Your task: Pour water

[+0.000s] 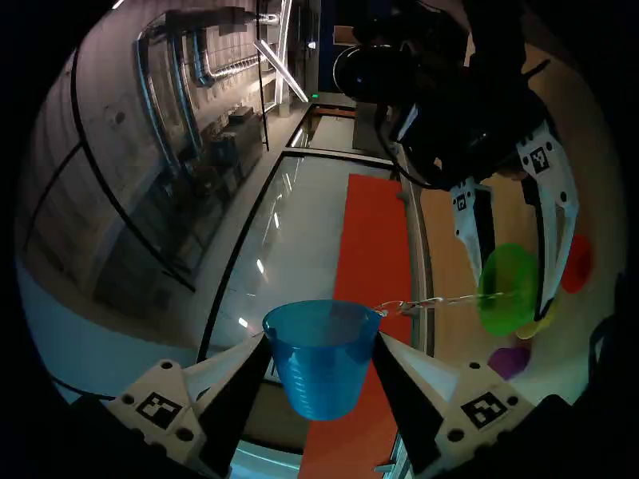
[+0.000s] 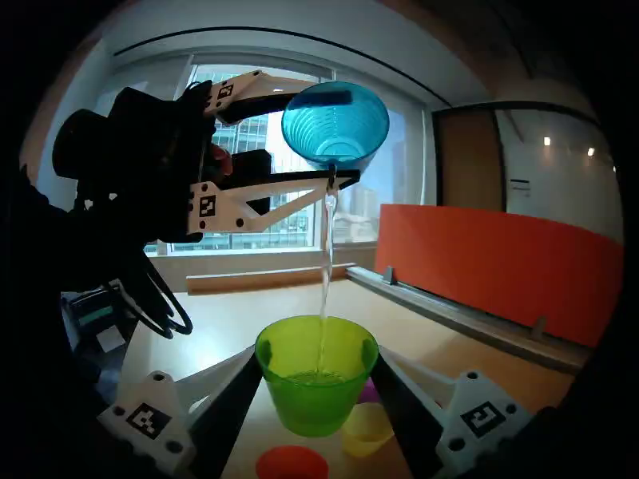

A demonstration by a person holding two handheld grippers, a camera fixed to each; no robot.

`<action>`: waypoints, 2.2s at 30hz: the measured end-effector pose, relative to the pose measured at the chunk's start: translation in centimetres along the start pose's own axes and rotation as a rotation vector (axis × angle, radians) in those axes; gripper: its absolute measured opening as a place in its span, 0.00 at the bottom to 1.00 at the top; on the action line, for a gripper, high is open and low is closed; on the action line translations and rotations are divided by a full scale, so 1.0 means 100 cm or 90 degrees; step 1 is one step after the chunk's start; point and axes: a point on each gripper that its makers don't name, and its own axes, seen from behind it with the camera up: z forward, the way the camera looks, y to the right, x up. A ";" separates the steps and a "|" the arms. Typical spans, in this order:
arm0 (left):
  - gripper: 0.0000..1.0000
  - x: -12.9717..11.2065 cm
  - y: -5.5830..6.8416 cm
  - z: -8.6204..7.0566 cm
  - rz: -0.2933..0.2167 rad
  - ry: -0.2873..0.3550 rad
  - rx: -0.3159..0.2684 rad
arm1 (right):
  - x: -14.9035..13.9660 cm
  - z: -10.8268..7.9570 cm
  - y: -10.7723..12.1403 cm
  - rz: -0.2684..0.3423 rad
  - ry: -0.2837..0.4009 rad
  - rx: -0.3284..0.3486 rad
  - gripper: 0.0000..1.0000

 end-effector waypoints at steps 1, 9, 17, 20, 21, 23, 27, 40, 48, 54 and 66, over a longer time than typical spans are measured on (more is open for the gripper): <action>0.85 0.000 0.000 0.000 0.003 0.000 0.000 | 0.000 0.000 0.000 0.000 0.000 0.000 0.90; 0.85 0.002 -0.003 0.000 0.026 0.003 0.005 | 0.001 -0.001 0.001 -0.001 0.001 -0.002 0.90; 0.85 0.005 -0.005 0.001 0.056 0.004 0.003 | 0.001 -0.001 0.001 -0.002 0.002 -0.003 0.90; 0.85 0.006 -0.005 0.001 0.067 0.004 0.002 | 0.001 0.000 0.001 -0.002 0.003 -0.003 0.90; 0.85 0.007 -0.005 0.001 0.071 0.005 0.002 | 0.001 0.000 0.001 -0.002 0.003 -0.003 0.90; 0.85 0.008 -0.005 0.000 0.078 0.005 0.002 | 0.001 0.000 0.001 -0.003 0.003 -0.003 0.90; 0.85 0.010 -0.004 0.000 0.086 0.006 0.004 | 0.000 0.000 0.001 -0.002 0.004 -0.004 0.90; 0.85 0.015 -0.002 -0.001 0.138 0.008 0.007 | 0.002 0.002 0.000 -0.005 0.005 -0.005 0.90; 0.85 0.017 0.002 -0.003 0.153 0.010 0.007 | 0.002 0.003 0.001 -0.004 0.006 -0.004 0.90; 0.85 0.017 0.002 -0.003 0.153 0.011 0.007 | 0.001 0.004 0.001 -0.005 0.006 -0.004 0.90; 0.85 0.016 0.007 -0.002 0.140 0.010 0.003 | 0.002 0.003 0.001 -0.005 0.008 -0.005 0.90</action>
